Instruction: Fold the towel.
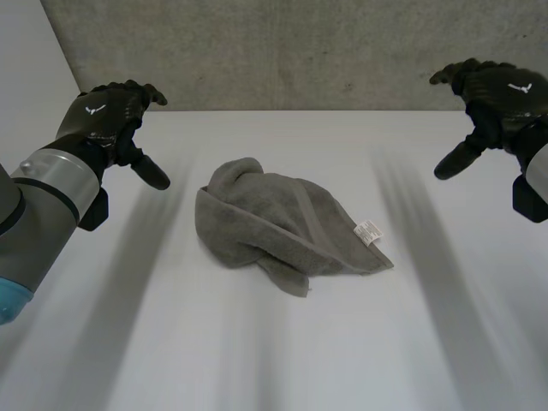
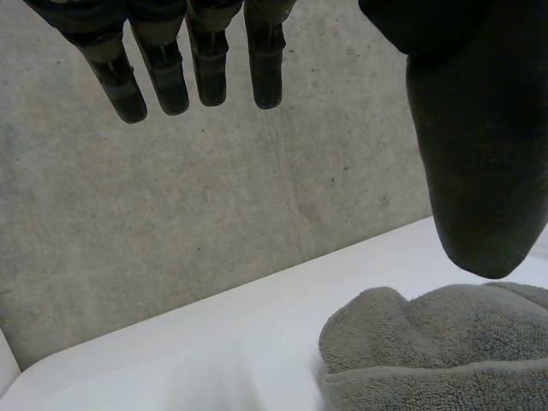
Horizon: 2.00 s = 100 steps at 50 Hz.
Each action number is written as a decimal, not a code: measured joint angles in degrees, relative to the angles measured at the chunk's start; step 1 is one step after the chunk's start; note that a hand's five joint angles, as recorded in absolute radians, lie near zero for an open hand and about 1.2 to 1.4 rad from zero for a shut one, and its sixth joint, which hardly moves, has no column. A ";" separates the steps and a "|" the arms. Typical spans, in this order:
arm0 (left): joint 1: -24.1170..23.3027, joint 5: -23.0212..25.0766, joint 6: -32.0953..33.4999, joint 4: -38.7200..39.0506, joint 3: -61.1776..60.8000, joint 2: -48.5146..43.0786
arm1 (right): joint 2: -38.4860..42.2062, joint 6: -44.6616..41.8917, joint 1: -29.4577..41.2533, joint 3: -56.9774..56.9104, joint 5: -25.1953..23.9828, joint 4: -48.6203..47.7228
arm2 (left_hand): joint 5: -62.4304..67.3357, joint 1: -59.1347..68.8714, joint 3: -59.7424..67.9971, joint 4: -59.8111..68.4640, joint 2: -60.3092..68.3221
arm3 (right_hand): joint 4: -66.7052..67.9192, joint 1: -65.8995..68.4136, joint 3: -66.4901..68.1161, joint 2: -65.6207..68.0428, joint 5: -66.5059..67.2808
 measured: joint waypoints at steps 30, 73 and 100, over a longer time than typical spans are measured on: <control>4.03 16.40 26.92 1.77 12.84 -31.86 | 26.51 5.92 12.68 3.19 -5.36 -6.09 | 1.06 0.01 0.00 0.00 0.03 | 0.00 3.57 0.00 1.71 3.62; 3.97 21.20 12.41 4.65 6.50 -15.63 | 15.69 0.97 7.13 1.88 -16.23 -2.59 | 62.56 58.78 0.00 0.00 60.59 | 0.00 62.41 0.00 60.57 62.78; 3.85 17.85 9.93 21.64 -10.50 7.17 | -3.27 -0.54 0.19 1.90 -22.65 -13.25 | 63.05 58.84 0.00 0.00 61.38 | 0.00 62.40 0.00 61.22 63.06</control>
